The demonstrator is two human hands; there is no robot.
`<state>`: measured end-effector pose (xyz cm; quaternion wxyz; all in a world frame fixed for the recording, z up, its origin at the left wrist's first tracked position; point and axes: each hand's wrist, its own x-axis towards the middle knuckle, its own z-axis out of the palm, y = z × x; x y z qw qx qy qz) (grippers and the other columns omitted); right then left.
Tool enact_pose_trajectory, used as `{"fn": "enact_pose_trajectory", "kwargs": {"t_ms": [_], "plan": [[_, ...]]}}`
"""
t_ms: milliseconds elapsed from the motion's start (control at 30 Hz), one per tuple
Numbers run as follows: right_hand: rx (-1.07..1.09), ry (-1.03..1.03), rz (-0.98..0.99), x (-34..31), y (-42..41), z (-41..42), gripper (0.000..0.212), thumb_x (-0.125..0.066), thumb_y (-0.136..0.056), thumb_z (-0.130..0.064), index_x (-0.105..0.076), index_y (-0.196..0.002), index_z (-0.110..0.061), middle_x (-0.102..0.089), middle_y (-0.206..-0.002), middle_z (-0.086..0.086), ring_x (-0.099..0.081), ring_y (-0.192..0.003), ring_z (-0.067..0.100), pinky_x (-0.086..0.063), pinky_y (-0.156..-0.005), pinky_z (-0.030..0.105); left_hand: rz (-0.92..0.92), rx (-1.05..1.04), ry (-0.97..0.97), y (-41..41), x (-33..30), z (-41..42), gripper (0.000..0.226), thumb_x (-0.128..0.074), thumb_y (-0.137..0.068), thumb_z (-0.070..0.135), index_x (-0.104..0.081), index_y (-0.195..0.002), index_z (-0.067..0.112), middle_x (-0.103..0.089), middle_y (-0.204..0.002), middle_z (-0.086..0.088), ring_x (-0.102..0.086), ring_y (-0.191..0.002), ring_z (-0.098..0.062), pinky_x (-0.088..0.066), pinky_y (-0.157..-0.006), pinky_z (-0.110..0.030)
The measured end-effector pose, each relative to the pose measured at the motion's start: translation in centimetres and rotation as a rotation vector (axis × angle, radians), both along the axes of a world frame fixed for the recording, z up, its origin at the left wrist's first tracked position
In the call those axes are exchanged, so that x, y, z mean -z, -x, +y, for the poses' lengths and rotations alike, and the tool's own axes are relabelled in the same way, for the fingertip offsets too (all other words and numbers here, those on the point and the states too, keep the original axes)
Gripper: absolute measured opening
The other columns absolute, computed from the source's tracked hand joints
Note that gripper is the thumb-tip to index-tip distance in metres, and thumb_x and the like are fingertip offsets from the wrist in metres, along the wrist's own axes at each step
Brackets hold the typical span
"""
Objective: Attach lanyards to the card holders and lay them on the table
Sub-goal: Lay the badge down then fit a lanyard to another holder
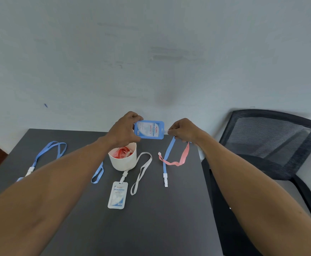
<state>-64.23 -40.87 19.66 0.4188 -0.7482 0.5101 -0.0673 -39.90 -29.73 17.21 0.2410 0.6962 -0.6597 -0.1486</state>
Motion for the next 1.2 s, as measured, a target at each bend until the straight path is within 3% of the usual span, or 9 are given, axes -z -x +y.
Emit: {"fn": "enact_pose_trajectory", "kwargs": {"t_ms": [133, 267, 367, 467, 633, 733, 933, 1200], "plan": [[0.04, 0.051, -0.064, 0.8, 0.1, -0.2, 0.012, -0.07, -0.09, -0.015, -0.074, -0.093, -0.004, -0.071, -0.086, 0.005, -0.062, -0.076, 0.016, -0.05, -0.069, 0.025, -0.018, -0.008, -0.004, -0.5, 0.2, 0.1, 0.08, -0.086, -0.071, 0.025, -0.05, -0.142, 0.02, -0.047, -0.132, 0.004, -0.054, -0.11, -0.014, -0.051, -0.073, -0.014], [0.108, 0.036, -0.174, 0.7, 0.8, -0.6, 0.005, -0.074, -0.086, -0.011, -0.073, -0.087, -0.006, -0.071, -0.086, 0.006, -0.058, -0.072, 0.015, -0.048, -0.067, 0.026, -0.014, -0.018, -0.005, -0.9, 0.0, 0.3, 0.08, -0.086, -0.072, 0.025, -0.049, -0.143, 0.019, -0.046, -0.133, 0.003, -0.054, -0.11, -0.013, -0.053, -0.075, -0.016], [0.125, 0.048, -0.27, -0.1, 1.3, -0.6, 0.003, -0.073, -0.087, -0.011, -0.073, -0.084, -0.01, -0.076, -0.093, 0.014, -0.062, -0.077, 0.017, -0.05, -0.075, 0.031, -0.006, -0.018, 0.015, -0.8, -0.9, 0.2, 0.079, -0.087, -0.072, 0.025, -0.05, -0.142, 0.02, -0.047, -0.131, 0.005, -0.056, -0.109, -0.015, -0.055, -0.075, -0.017], [0.137, 0.065, -0.348, -2.0, 1.5, -0.4, 0.001, -0.072, -0.09, -0.012, -0.072, -0.09, -0.011, -0.078, -0.096, 0.01, -0.058, -0.077, 0.018, -0.045, -0.067, 0.026, 0.004, -0.018, 0.044, -0.6, -2.3, -0.1, 0.078, -0.087, -0.072, 0.024, -0.05, -0.142, 0.019, -0.048, -0.129, 0.005, -0.058, -0.105, -0.015, -0.053, -0.071, -0.014], [0.148, 0.112, -0.423, -6.0, 1.5, -1.0, 0.002, -0.071, -0.09, -0.013, -0.07, -0.089, -0.014, -0.075, -0.103, 0.02, -0.051, -0.08, 0.023, -0.041, -0.068, 0.038, -0.029, -0.017, 0.103, -0.6, -5.4, -1.0, 0.078, -0.087, -0.073, 0.023, -0.051, -0.142, 0.017, -0.046, -0.124, 0.006, -0.057, -0.098, -0.015, -0.051, -0.068, -0.013], [0.141, 0.156, -0.456, -8.5, 1.3, -1.8, 0.007, -0.07, -0.091, -0.013, -0.071, -0.096, -0.008, -0.075, -0.104, 0.02, -0.054, -0.08, 0.022, -0.043, -0.063, 0.032, -0.025, -0.023, 0.136, -1.1, -7.4, -1.4, 0.079, -0.087, -0.073, 0.023, -0.051, -0.143, 0.018, -0.046, -0.121, 0.007, -0.057, -0.099, -0.015, -0.053, -0.07, -0.016], [0.116, 0.249, -0.522, -13.6, 0.2, -3.1, 0.004, -0.071, -0.091, -0.014, -0.068, -0.088, -0.015, -0.07, -0.091, 0.011, -0.058, -0.079, 0.018, -0.046, -0.066, 0.03, -0.054, -0.058, 0.206, -2.8, -11.4, -1.5, 0.08, -0.088, -0.073, 0.024, -0.05, -0.144, 0.019, -0.047, -0.122, 0.007, -0.057, -0.098, -0.014, -0.052, -0.072, -0.018], [0.081, 0.362, -0.595, -19.0, -1.5, -4.5, 0.011, -0.075, -0.089, -0.011, -0.07, -0.098, -0.007, -0.073, -0.088, 0.008, -0.062, -0.07, 0.01, -0.046, -0.058, 0.021, -0.084, -0.104, 0.312, -4.8, -15.7, -1.6, 0.08, -0.088, -0.072, 0.024, -0.051, -0.143, 0.019, -0.048, -0.121, 0.006, -0.057, -0.091, -0.011, -0.052, -0.081, -0.027]]}}
